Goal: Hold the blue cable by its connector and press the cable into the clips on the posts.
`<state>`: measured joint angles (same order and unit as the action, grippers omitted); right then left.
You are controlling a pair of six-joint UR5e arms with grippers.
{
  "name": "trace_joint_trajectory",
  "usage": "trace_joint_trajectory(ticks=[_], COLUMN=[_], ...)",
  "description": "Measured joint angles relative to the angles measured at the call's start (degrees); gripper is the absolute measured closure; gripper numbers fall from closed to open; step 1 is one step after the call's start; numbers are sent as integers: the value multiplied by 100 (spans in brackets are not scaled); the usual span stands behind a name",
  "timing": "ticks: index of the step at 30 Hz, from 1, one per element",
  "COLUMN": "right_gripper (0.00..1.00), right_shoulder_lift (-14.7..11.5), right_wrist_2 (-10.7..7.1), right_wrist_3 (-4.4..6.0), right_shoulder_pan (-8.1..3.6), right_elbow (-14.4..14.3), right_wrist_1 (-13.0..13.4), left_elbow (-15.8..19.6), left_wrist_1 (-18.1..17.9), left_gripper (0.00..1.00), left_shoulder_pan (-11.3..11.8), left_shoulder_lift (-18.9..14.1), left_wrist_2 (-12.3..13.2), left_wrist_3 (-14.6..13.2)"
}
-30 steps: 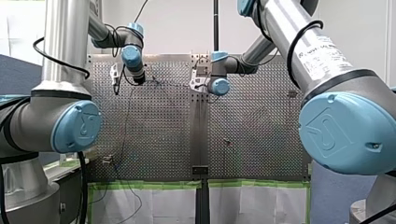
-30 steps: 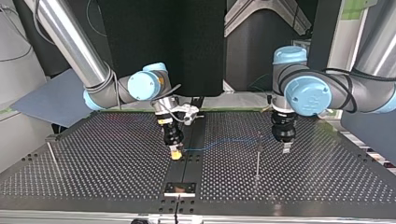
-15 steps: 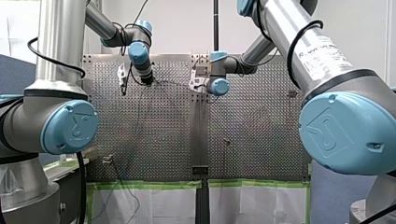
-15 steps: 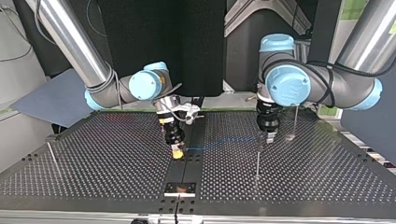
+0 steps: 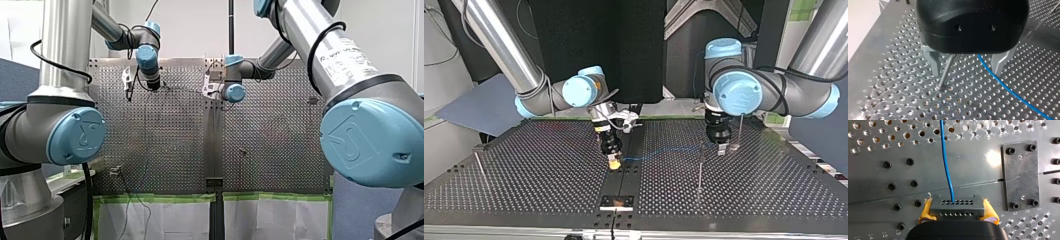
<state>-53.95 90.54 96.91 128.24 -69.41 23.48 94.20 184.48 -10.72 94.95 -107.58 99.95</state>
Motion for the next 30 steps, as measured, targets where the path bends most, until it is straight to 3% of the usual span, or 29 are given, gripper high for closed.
trace_joint_trajectory(ticks=[11, 21, 30], right_gripper=[100, 100, 100], right_shoulder_lift=[-5, -6, -6], right_wrist_2=[0, 0, 0], right_wrist_3=[-4, -4, -4], right_shoulder_pan=[-3, 0, 11], right_elbow=[0, 1, 1], right_wrist_1=[-22, -26, -40], left_elbow=[141, 216, 219], left_wrist_1=[108, 347, 324], left_gripper=[0, 0, 0], left_shoulder_pan=[-2, -58, -70], left_shoulder_lift=[-166, -367, -479], left_wrist_2=[73, 441, 463], left_wrist_3=[110, 263, 262])
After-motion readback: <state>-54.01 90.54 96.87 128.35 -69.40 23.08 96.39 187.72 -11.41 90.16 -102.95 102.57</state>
